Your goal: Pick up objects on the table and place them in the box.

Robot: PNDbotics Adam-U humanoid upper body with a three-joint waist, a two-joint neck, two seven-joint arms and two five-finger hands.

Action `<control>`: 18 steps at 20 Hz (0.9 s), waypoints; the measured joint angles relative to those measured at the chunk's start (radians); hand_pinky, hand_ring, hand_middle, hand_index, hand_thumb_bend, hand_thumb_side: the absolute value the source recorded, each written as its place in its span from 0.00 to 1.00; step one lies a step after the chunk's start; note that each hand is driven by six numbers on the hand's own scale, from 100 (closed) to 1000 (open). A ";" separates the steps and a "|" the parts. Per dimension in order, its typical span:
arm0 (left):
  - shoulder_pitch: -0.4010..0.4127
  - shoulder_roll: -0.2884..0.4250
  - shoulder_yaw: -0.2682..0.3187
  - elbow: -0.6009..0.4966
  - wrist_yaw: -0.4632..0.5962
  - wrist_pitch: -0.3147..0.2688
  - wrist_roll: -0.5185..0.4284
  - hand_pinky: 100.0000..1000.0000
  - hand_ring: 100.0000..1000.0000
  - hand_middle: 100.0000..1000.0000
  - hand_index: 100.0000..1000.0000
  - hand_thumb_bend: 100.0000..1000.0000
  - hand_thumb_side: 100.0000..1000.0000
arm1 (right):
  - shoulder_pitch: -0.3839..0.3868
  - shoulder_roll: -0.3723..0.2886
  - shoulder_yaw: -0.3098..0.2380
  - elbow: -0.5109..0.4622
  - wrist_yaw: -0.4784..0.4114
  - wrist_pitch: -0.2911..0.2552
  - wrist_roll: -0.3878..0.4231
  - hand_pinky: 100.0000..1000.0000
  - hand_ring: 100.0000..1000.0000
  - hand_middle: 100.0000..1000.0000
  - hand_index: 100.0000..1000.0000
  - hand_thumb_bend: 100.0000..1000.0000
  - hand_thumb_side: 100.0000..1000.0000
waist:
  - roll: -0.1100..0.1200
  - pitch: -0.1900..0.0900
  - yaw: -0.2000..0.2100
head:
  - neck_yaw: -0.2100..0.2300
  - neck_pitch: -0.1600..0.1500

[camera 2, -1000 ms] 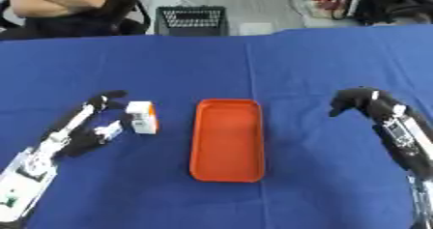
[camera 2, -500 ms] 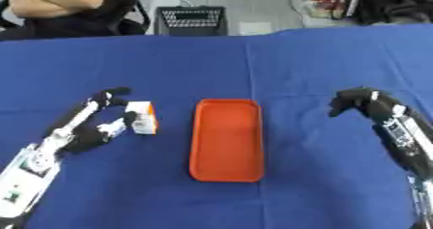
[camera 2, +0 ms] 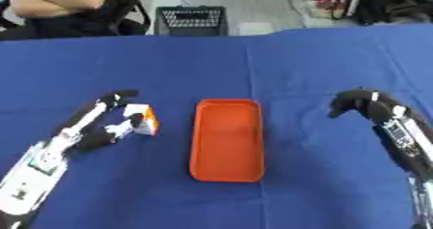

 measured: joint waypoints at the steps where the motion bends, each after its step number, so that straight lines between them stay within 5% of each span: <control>1: 0.000 0.000 -0.003 0.003 -0.001 0.000 -0.003 1.00 0.84 0.90 0.96 0.32 0.61 | 0.000 0.000 0.000 0.000 0.000 0.000 0.000 0.84 0.59 0.62 0.78 0.00 0.94 | 0.000 0.000 0.000 | 0.000 0.000; 6: 0.000 -0.001 -0.011 0.016 -0.003 -0.001 -0.011 1.00 0.84 0.90 0.96 0.26 0.59 | 0.000 0.000 0.000 0.000 -0.001 0.001 0.001 0.84 0.59 0.62 0.78 0.00 0.93 | 0.000 0.000 -0.002 | 0.000 0.000; 10: -0.001 -0.006 -0.015 0.022 -0.007 0.002 -0.014 1.00 0.82 0.85 0.95 0.01 0.50 | 0.000 0.000 0.000 0.000 -0.001 0.001 0.001 0.84 0.59 0.62 0.78 0.00 0.94 | 0.000 0.000 -0.002 | 0.000 0.000; 18: -0.005 -0.007 -0.016 0.025 -0.025 0.026 -0.007 0.92 0.67 0.75 0.92 0.00 0.37 | 0.000 0.000 0.000 0.000 -0.001 0.001 0.001 0.84 0.59 0.62 0.79 0.00 0.94 | 0.000 0.000 -0.002 | 0.000 0.000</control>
